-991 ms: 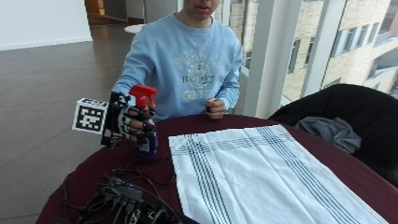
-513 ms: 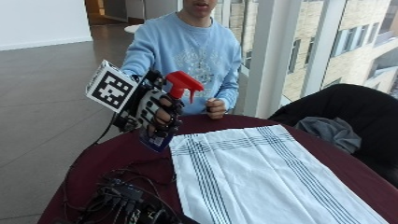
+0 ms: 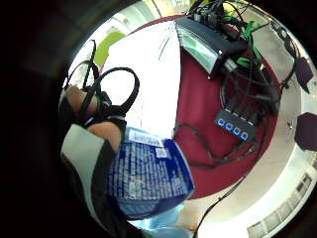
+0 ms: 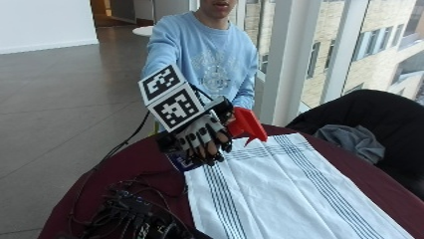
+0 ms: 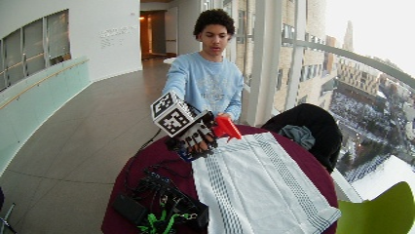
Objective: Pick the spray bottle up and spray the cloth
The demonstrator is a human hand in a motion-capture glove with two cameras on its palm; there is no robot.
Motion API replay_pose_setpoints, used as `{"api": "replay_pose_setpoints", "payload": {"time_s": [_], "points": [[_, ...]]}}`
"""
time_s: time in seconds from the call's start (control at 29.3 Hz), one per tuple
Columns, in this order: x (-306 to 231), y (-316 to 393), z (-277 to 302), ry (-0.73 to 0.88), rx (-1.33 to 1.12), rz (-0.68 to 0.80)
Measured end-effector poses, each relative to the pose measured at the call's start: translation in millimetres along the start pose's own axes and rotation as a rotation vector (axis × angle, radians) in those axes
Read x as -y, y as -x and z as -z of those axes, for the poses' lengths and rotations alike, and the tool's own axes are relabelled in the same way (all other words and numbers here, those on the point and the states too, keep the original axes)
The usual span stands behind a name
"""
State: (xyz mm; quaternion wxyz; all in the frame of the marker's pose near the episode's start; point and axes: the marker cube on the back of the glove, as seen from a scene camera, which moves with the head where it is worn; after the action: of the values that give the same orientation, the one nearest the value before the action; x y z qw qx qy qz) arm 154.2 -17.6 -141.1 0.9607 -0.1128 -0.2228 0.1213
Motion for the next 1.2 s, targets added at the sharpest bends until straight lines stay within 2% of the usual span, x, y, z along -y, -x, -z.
{"api": "replay_pose_setpoints", "payload": {"time_s": [0.34, 1.2], "points": [[16, 16, -7, 0.071, -0.124, -0.090], [6, 13, -7, 0.080, -0.122, -0.071]]}}
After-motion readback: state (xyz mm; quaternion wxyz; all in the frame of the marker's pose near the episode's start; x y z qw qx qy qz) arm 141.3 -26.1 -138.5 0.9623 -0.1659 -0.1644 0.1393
